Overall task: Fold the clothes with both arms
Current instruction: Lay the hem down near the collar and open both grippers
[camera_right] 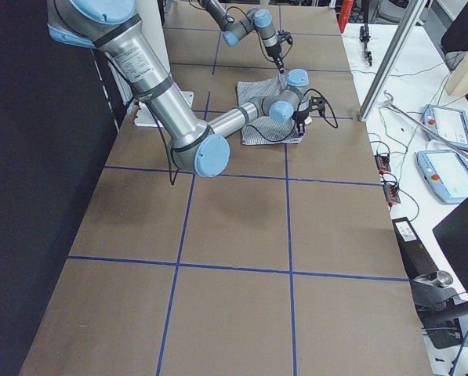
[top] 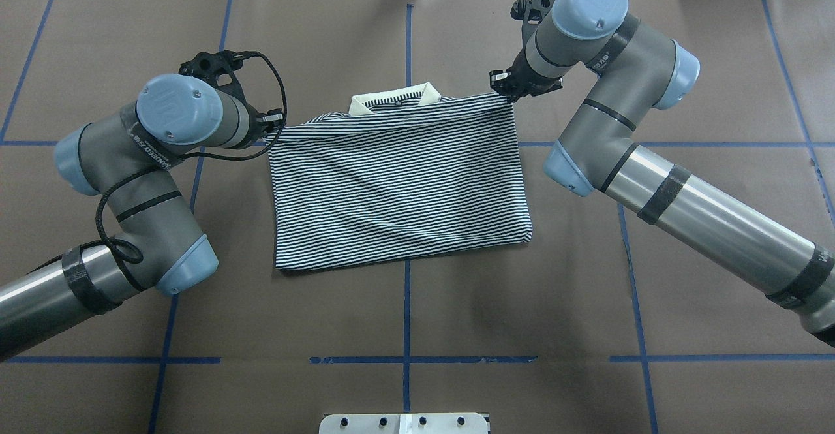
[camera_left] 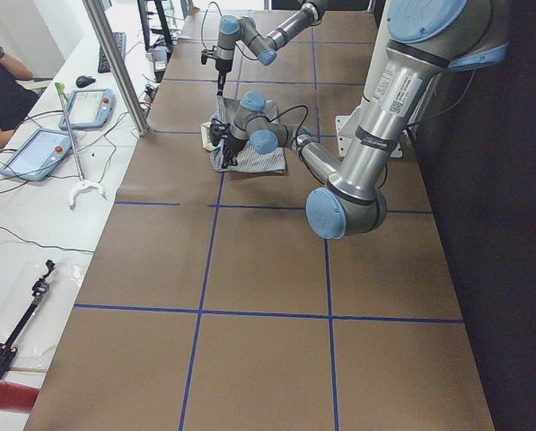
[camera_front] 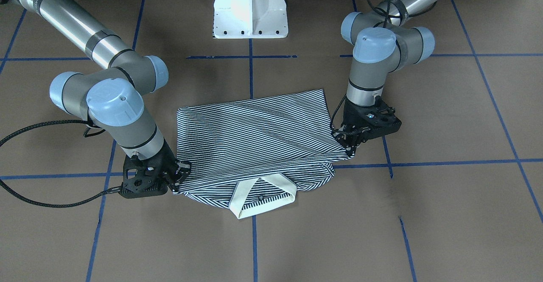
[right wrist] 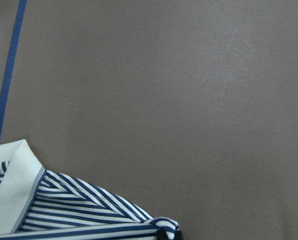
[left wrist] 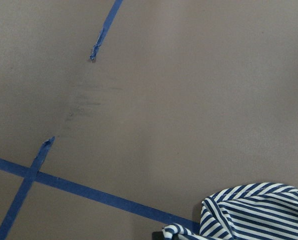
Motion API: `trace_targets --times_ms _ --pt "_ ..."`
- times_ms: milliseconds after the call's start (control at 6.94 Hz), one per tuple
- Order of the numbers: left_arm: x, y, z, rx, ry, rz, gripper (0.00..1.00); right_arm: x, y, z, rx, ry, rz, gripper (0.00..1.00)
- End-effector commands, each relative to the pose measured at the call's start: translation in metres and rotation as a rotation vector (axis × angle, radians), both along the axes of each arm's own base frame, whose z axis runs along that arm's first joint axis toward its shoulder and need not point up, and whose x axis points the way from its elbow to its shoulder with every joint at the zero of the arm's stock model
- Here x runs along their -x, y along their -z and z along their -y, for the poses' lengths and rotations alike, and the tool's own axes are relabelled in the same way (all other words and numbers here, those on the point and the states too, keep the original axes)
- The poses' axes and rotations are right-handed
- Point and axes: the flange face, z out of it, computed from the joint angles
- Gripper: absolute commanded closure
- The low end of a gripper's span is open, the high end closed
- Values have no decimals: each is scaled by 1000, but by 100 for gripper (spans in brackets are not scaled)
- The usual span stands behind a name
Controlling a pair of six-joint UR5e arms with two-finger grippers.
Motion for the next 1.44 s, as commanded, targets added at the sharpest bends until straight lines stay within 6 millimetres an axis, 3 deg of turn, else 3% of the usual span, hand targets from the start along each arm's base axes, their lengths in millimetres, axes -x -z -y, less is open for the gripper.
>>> trace_targets --times_ms 0,721,865,1009,1297 --pt "-10 0 9 7 2 8 100 -7 8 9 -5 -13 8 100" --pt "-10 6 9 -9 0 -11 100 10 4 1 -6 7 3 100" --pt "-11 11 9 -15 0 -18 73 10 3 1 -5 8 11 80" --pt "-12 16 10 -19 0 -24 1 10 1 -1 -12 10 14 1" --pt "-10 18 12 -21 1 -25 0 9 -2 0 -7 10 12 0"
